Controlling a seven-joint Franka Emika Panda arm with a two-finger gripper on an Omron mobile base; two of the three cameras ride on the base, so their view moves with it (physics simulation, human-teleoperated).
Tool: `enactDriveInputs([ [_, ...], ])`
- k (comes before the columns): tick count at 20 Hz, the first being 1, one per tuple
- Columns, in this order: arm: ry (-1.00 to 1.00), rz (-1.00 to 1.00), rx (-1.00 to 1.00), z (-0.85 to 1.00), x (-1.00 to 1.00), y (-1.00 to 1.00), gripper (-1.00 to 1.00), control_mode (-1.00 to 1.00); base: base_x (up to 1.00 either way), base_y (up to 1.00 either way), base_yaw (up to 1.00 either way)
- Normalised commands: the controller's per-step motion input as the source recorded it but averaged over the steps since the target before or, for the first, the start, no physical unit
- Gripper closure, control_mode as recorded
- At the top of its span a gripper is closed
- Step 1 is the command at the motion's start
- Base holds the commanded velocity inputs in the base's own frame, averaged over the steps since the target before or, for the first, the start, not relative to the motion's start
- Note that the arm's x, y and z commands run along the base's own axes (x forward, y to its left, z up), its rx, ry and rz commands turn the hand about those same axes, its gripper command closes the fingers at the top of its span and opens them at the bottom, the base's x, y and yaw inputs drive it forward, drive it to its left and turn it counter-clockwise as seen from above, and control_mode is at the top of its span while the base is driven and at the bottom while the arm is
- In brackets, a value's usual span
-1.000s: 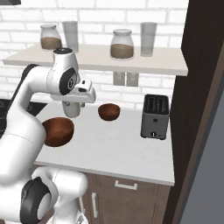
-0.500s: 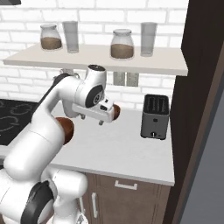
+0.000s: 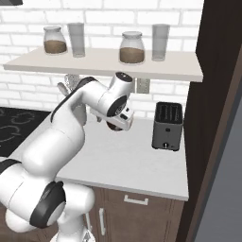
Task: Pick up the bowls on the counter and stack them on top of one another in the open cabinet. Place the smaller bowl on top of the larger bowl.
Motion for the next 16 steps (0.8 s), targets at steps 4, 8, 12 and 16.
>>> enactDriveInputs([
  [4,-0.10,-0.25,0.04,-0.37,0.53,0.00,-1.00,-1.00,0.00,0.00,0.00],
  [8,-0.05,-0.20,0.00,-0.23,0.50,-0.03,-1.00,-1.00,0.00,0.00,0.00],
  [12,-0.01,-0.10,0.00,-0.21,0.60,-0.01,-1.00,-1.00,0.00,0.00,0.00],
  [16,0.00,-0.01,0.08,-0.26,0.44,-0.06,-1.00,-1.00,0.00,0.00,0.00],
])
